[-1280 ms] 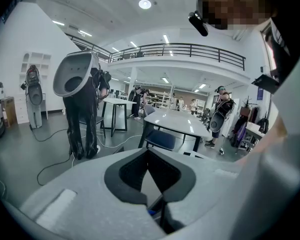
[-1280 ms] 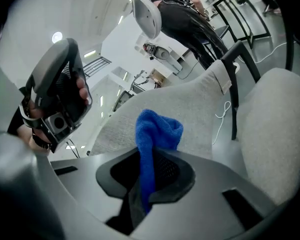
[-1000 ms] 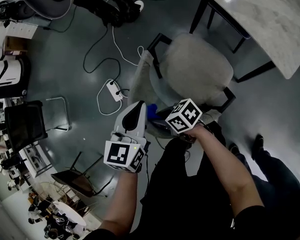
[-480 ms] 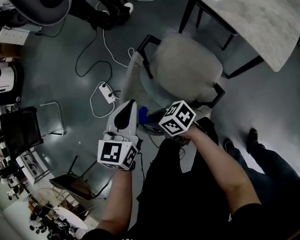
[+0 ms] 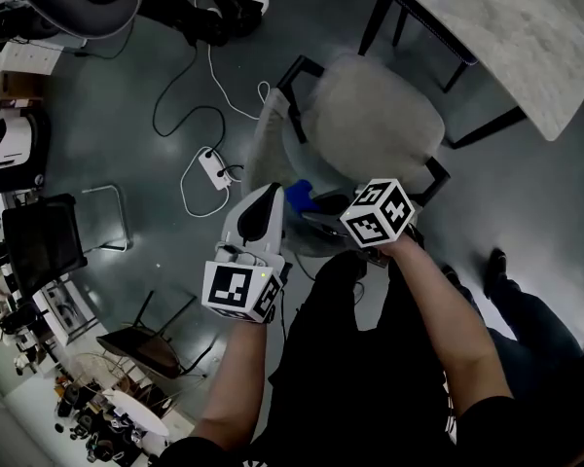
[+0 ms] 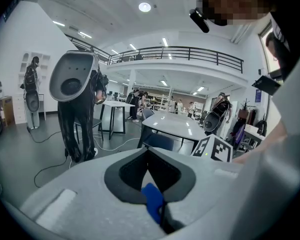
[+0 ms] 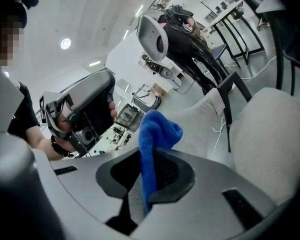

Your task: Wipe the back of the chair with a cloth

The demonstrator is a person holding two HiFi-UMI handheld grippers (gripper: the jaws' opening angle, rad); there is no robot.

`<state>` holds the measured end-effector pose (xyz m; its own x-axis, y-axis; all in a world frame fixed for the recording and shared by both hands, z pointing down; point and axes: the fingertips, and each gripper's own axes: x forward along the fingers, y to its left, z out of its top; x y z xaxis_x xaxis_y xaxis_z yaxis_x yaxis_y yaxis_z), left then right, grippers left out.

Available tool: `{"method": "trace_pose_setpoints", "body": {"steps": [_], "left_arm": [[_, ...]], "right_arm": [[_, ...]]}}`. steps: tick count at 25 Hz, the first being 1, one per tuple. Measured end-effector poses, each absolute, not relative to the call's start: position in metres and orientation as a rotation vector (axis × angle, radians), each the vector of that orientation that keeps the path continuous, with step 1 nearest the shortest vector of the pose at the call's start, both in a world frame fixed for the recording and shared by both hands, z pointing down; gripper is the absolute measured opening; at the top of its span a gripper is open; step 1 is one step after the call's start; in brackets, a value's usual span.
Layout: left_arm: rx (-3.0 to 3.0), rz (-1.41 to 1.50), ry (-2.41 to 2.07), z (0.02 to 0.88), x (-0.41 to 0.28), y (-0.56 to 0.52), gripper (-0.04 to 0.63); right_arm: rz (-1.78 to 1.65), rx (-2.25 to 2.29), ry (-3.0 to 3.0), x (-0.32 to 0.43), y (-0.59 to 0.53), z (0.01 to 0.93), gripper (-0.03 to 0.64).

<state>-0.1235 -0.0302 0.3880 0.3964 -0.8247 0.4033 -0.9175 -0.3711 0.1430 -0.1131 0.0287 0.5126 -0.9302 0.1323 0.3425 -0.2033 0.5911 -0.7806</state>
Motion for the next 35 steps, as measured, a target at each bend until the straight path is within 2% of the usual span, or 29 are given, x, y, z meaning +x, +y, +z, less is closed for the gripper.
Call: {"method": "trace_pose_setpoints", "body": {"steps": [10,18,24,35], "left_arm": [[2.301,0.386,-1.476,0.425,-0.12,-0.027,0.008],[2.318,0.385,-1.467,0.441,-0.114,-0.033,0.008],[2.311,0.388,-1.48,0.439,-0.115,-0.029,0.008],[2.303,0.381,-1.468,0.399,-0.112,-0.023,0.008]], "right_arm": [[1.138,0.163,-2.306,-0.088,0.01,0.612,0.06],[1.186,0.056,-2.119,-0.085,0.033,0.673,0.06],[1.186,-0.051,-2.088,-0.094,0.056,0.659,0.06],[1.271,-0.072,-2.171,-0.107,0.076,0.563,0.06]]}}
